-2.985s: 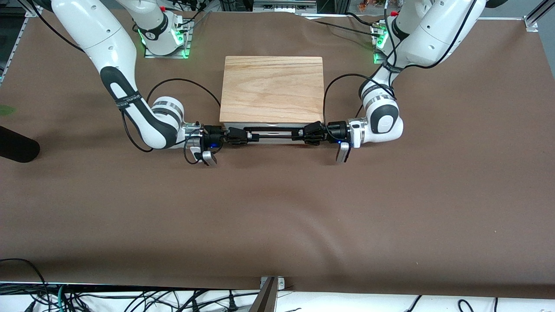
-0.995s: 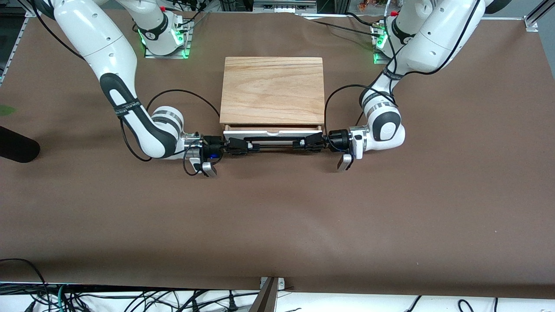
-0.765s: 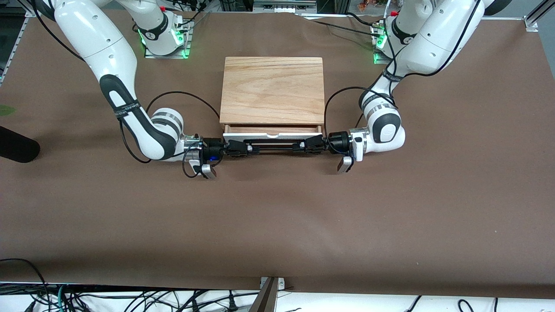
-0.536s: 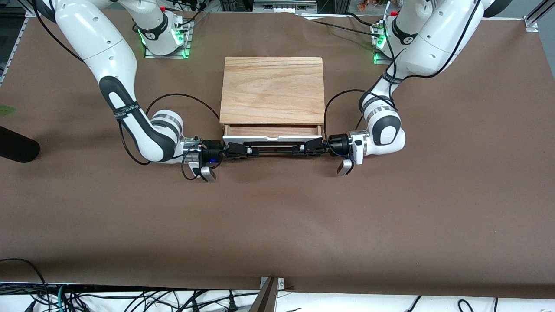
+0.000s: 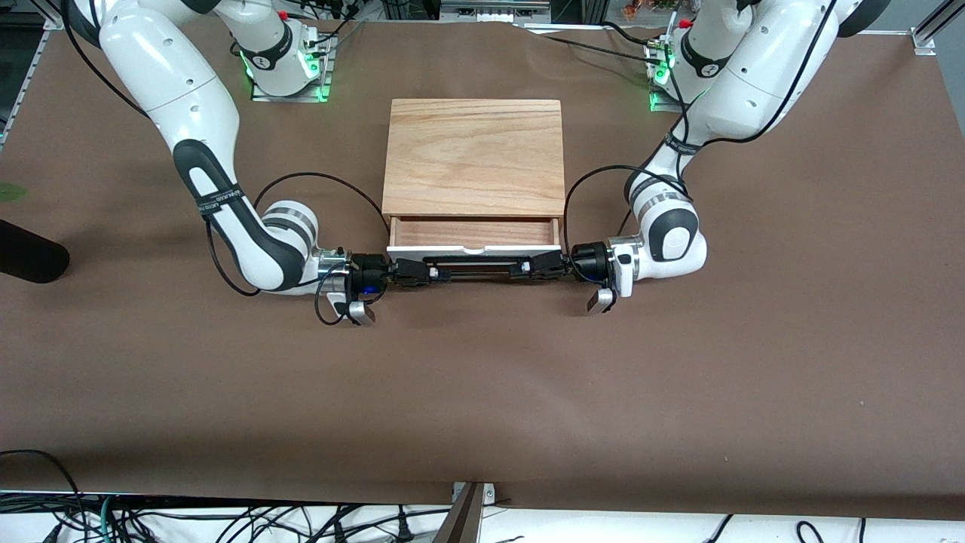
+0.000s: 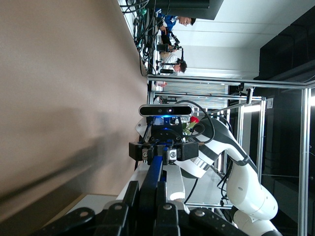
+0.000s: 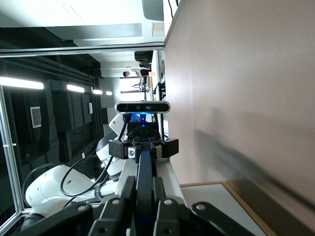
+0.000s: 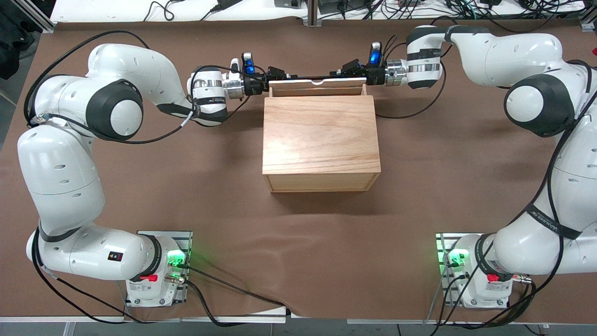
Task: Pull top drawer with both arms simultaneously
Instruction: 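Pull the drawer out from the cabinet with both grippers together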
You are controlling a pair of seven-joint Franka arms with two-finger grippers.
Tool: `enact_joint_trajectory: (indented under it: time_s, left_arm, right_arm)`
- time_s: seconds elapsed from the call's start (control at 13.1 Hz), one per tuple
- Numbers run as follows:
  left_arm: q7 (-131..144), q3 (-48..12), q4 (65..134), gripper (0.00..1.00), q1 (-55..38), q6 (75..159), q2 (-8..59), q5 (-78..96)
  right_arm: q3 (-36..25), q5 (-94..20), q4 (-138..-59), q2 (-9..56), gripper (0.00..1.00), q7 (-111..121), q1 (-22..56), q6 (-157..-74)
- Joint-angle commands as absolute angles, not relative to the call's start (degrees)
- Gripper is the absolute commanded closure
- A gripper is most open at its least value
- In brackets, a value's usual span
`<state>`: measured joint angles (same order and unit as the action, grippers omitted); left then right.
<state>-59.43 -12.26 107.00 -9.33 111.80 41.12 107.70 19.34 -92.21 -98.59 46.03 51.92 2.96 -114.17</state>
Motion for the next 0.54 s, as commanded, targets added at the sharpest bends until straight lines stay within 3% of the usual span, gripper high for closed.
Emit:
enact_joint_trajectory:
  time_s: [0.0, 0.46]
  left_arm:
    - [-52.48, -10.46, 106.44, 1.0, -8.09, 111.27, 39.64, 105.12]
    - [-49.48, -9.32, 103.63, 1.0, -8.17, 111.27, 40.69, 103.97]
  right_arm:
    - [16.96, -91.14, -94.84, 46.58, 1.0, 48.52, 1.05, -114.43]
    - [16.61, -90.09, -89.48, 49.57, 1.0, 45.54, 1.05, -114.26]
